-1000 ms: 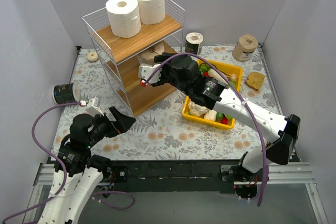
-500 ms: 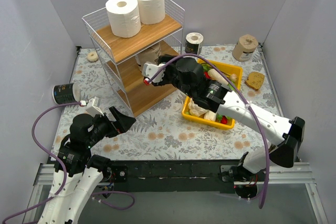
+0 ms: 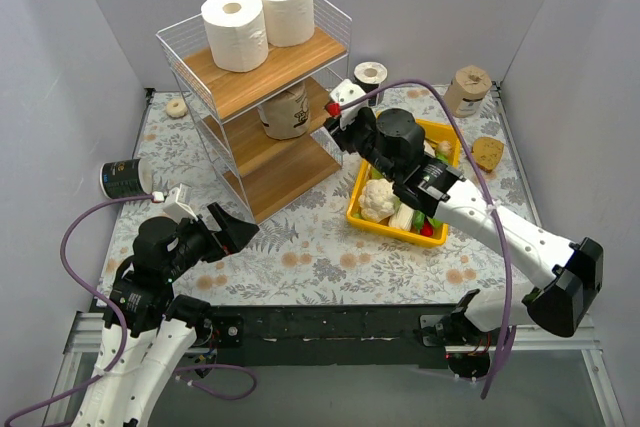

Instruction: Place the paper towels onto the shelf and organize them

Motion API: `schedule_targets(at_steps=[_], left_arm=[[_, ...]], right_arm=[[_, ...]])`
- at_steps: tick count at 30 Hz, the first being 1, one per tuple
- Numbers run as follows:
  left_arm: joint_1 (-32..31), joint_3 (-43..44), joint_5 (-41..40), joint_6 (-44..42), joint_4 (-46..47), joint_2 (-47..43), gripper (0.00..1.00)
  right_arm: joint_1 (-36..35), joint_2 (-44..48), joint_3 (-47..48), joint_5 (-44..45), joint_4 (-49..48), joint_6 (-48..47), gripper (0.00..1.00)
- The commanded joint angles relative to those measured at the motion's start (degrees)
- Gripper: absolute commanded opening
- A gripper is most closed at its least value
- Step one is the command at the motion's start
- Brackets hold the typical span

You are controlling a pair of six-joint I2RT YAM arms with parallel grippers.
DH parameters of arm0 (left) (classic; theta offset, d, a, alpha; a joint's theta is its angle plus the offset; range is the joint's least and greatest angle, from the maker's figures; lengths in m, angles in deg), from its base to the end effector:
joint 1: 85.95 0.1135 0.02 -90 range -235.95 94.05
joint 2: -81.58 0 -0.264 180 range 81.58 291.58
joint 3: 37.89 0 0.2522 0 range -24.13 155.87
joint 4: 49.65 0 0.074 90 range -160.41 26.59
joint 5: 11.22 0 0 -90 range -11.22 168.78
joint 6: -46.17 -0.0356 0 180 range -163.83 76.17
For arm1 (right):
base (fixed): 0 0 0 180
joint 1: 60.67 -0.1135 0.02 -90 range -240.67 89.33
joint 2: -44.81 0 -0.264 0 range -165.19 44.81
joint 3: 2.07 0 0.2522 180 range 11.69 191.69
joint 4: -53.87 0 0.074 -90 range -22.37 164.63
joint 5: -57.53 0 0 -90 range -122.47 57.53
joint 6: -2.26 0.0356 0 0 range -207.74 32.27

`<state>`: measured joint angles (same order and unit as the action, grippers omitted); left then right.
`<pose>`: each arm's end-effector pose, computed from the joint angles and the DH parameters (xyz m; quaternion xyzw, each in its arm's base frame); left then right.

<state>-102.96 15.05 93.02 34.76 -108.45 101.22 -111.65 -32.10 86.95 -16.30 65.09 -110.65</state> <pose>0.0740 -0.0318 0.2940 -0.3728 0.7548 -0.4627 0.2780 0.2060 0.2385 0.4252 -0.3374 0.6154 0.0754 0.7084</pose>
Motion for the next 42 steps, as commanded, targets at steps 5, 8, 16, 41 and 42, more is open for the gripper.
schedule_targets(at_steps=[5, 8, 16, 41, 42], left_arm=[[0.0, 1.0, -0.9, 0.3, -0.5, -0.2, 0.98], [0.1, 1.0, -0.8, 0.3, -0.6, 0.0, 0.98], [0.1, 1.1, -0.8, 0.1, -0.6, 0.4, 0.98], [0.2, 1.0, -0.9, 0.3, -0.6, 1.1, 0.98], [0.2, 0.9, -0.7, 0.3, -0.5, 1.1, 0.98]], right_arm=[[1.6, -2.3, -3.0, -10.6, -11.4, 16.8, 0.42], [1.6, -3.9, -4.4, -12.9, -16.7, 21.7, 0.4], [1.5, -9.7, -3.6, -13.4, -23.5, 27.4, 0.39], [1.6, -9.5, 2.3, 0.0, -15.0, 22.5, 0.46], [1.6, -9.0, 2.1, -2.0, -14.7, 24.9, 0.46]])
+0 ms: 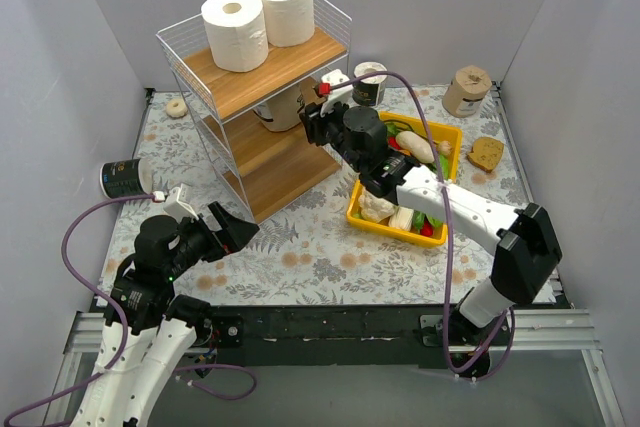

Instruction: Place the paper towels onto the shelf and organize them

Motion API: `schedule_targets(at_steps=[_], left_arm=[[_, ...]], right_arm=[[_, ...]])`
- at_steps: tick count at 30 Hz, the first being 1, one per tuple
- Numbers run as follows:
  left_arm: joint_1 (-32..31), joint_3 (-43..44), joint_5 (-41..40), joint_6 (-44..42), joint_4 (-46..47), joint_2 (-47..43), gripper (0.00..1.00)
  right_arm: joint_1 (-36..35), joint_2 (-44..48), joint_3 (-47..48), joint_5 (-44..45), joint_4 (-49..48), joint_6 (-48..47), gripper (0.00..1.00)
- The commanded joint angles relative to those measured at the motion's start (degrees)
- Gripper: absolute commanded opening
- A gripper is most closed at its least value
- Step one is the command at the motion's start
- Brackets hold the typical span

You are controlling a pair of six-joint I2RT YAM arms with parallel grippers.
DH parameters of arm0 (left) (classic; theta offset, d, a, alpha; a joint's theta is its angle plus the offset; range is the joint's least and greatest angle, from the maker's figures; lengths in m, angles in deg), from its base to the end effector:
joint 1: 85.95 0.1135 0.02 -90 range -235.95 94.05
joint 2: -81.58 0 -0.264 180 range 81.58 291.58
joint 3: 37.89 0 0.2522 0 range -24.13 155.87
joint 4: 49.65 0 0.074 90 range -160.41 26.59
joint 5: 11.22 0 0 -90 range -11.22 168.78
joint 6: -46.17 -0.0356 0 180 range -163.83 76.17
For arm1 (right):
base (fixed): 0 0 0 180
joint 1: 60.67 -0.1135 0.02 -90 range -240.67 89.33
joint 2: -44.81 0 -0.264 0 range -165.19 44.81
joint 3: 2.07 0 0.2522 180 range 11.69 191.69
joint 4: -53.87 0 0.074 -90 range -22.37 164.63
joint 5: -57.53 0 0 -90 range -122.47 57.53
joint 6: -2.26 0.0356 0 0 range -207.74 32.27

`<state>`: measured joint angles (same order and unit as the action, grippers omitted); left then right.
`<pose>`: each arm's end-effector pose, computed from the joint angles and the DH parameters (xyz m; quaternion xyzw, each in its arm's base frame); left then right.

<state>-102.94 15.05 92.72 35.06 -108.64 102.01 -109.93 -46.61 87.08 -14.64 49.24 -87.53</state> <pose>0.0763 -0.0323 0.2928 -0.3793 0.7567 -0.4570 0.2734 0.2604 0.2856 0.3719 -0.1822 0.6687 0.2008 0.6923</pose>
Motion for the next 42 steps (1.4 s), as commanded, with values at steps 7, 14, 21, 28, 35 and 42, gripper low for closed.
schedule_targets(at_steps=[7, 14, 21, 28, 35, 42], left_arm=[[0.6, 0.9, -0.2, 0.0, -0.3, 0.0, 0.98], [0.6, 0.6, 0.2, -0.1, -0.4, -0.2, 0.98], [0.6, 0.6, 0.3, -0.1, -0.4, 0.0, 0.98], [0.6, 0.5, 0.4, -0.1, -0.4, 0.2, 0.98], [0.6, 0.4, 0.4, -0.1, -0.5, 0.7, 0.98], [0.6, 0.5, 0.1, 0.0, -0.4, 1.1, 0.98]], right_arm=[[-6.2, 3.3, -1.0, -7.9, -9.4, 2.5, 0.43], [-8.9, -1.4, -4.6, -8.5, -26.6, -3.1, 0.42], [-10.6, -9.2, 0.0, -2.8, -32.6, -10.7, 0.42], [-10.8, -15.2, 4.0, 3.8, -38.8, -13.5, 0.43], [-11.0, -20.1, 8.2, 16.7, -43.9, -21.3, 0.46], [-10.5, -20.0, 7.0, 25.5, -46.6, -28.1, 0.48]])
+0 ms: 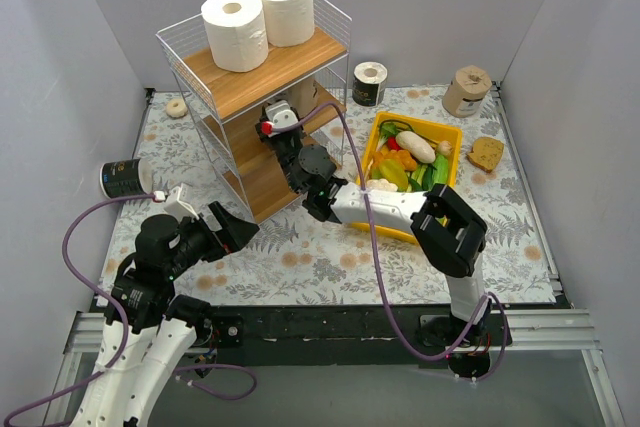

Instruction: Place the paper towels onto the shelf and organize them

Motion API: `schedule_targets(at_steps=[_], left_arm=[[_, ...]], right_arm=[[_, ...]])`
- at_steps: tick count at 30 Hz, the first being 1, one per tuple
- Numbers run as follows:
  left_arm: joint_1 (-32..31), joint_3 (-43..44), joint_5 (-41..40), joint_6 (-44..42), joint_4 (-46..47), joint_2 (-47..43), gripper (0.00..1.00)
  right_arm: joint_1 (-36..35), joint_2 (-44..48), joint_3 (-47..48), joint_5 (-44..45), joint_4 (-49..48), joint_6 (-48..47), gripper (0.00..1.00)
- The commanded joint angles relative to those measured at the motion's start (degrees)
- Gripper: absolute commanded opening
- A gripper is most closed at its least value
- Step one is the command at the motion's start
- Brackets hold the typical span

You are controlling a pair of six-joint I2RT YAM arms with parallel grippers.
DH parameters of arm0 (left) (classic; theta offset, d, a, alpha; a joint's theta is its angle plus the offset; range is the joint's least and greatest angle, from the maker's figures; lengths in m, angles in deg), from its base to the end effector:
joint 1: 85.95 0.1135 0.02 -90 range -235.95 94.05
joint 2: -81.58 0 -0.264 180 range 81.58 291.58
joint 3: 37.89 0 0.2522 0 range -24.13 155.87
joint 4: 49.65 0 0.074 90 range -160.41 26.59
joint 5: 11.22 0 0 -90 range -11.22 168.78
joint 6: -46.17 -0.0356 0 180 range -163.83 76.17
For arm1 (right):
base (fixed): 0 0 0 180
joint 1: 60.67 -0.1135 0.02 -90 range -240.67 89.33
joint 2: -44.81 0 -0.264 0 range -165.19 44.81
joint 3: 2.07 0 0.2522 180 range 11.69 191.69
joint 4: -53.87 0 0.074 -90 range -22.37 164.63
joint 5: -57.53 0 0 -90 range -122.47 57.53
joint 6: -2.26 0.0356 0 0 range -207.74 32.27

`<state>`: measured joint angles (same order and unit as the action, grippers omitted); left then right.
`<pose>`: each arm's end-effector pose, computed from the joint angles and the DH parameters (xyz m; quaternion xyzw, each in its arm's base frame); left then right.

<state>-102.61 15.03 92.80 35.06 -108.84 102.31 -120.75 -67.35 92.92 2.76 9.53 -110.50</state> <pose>0.0773 -0.0321 0.2920 -0.3827 0.7575 -0.4540 0.2715 0.2434 0.3817 0.3306 -0.1350 0.5434 0.1108 0.8211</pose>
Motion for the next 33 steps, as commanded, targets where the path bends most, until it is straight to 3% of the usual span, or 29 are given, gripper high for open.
schedule_targets(at_steps=[1, 6, 7, 10, 15, 18, 21, 24, 25, 28, 33], left_arm=[[0.2, 0.4, 0.0, -0.1, -0.2, 0.9, 0.98], [0.2, 0.6, 0.0, 0.0, -0.3, 0.9, 0.98], [0.3, 0.6, -0.1, -0.1, -0.3, 0.9, 0.98], [0.2, 0.7, 0.0, -0.1, -0.1, 1.0, 0.98], [0.3, 0.7, 0.0, -0.3, 0.0, 1.0, 0.98], [0.3, 0.6, 0.3, -0.3, 0.0, 0.7, 0.98], [0.3, 0.4, 0.6, -0.2, -0.1, 0.6, 0.98], [0.3, 0.6, 0.5, -0.3, 0.1, 0.8, 0.98], [0.3, 0.7, 0.5, -0.4, 0.2, 1.1, 0.98], [0.3, 0.8, 0.6, -0.8, 0.1, 1.7, 0.98], [0.4, 0.3, 0.4, -0.1, -0.1, 1.0, 0.98]], right_arm=[[0.2, 1.4, -0.1, 7.1, -8.1, -5.2, 0.48], [-0.5, 13.3, -12.2, -7.9, -4.8, 1.5, 0.5], [-0.5, 15.9, -16.1, -14.5, -2.0, 3.0, 0.51], [-0.5, 25.6, -19.4, -22.7, 12.7, 8.2, 0.53], [-0.2, 35.3, -11.6, -13.3, 46.9, 13.4, 0.54], [0.8, 40.2, -8.4, -4.0, 54.3, 13.3, 0.55], [8.1, 44.9, -6.2, -2.6, 60.7, 16.6, 0.56], [20.4, 46.9, -4.3, -5.6, 65.7, 20.0, 0.6], [26.6, 46.4, -4.0, -6.5, 66.5, 19.9, 0.65], [38.0, 41.6, -0.2, -12.3, 69.0, 18.3, 0.75], [49.6, 30.4, 6.9, -19.4, 73.1, 15.5, 0.8]])
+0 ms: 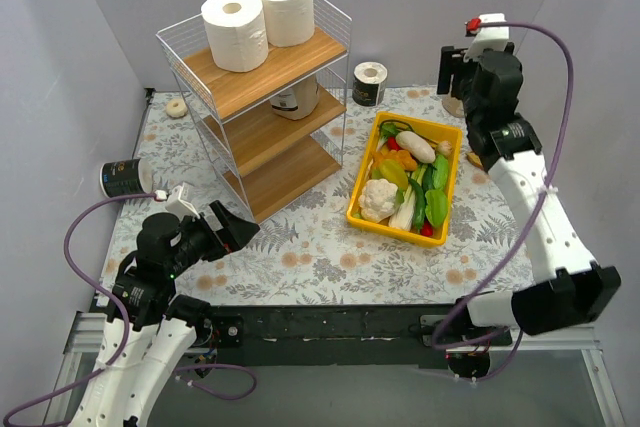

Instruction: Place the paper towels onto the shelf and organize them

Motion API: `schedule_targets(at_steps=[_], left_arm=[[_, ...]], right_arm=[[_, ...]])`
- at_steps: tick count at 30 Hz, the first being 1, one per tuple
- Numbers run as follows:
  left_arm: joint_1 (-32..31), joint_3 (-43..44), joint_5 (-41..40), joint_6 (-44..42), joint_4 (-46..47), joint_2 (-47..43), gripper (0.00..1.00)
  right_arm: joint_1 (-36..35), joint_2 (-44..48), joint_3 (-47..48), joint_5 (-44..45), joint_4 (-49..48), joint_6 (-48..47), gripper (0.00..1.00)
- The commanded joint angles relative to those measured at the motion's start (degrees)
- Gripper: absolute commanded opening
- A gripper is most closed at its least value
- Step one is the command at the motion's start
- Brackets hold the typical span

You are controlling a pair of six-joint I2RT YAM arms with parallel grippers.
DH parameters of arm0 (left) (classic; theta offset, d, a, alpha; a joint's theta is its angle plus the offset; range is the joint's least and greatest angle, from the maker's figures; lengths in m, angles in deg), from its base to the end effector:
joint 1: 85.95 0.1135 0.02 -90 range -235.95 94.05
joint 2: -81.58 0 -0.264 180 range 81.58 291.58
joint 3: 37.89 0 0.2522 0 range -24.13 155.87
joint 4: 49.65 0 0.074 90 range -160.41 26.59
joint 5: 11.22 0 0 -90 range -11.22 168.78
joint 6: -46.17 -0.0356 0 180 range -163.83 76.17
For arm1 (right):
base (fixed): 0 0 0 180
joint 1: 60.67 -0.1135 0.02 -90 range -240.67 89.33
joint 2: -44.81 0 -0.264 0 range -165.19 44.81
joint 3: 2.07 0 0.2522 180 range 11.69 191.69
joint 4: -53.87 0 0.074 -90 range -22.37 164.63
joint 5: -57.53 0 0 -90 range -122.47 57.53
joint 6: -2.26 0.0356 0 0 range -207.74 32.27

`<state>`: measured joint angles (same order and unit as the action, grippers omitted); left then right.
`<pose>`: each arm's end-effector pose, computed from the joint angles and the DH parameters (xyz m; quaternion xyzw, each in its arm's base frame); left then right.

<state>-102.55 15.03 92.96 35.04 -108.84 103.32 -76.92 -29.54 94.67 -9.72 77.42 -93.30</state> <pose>0.0803 -0.0330 0.2909 -0.3854 0.7610 -0.4493 0.2654 0.2811 0.0676 0.4616 0.0031 0.7137 -0.0763 0.6963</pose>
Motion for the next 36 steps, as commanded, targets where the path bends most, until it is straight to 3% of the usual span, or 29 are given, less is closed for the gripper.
schedule_targets(at_steps=[1, 5, 11, 16, 27, 36], left_arm=[[0.3, 0.1, 0.5, -0.2, -0.2, 0.1, 0.98], [0.3, 0.0, 0.9, -0.4, -0.2, 0.1, 0.98], [0.3, -0.3, 1.3, -0.4, -0.1, 1.6, 0.98], [0.3, -0.6, 1.2, -0.1, -0.1, 2.5, 0.98], [0.8, -0.7, 1.5, -0.3, -0.2, 4.6, 0.98], [1.3, -0.7, 1.6, -0.2, -0.2, 5.8, 0.98]], right_arm=[[7.5, -11.2, 7.7, -6.5, 5.3, -2.3, 0.8], [11.4, -20.8, 13.2, -4.3, 6.5, -2.5, 0.81], [15.6, -35.1, 21.4, -10.0, 5.3, -2.9, 0.83], [17.9, -46.7, 33.8, -13.7, 5.4, -5.7, 0.82], [18.7, -56.2, 38.6, -19.7, -6.5, -7.9, 0.78], [19.1, -64.1, 45.6, -19.8, -7.1, -8.3, 0.78]])
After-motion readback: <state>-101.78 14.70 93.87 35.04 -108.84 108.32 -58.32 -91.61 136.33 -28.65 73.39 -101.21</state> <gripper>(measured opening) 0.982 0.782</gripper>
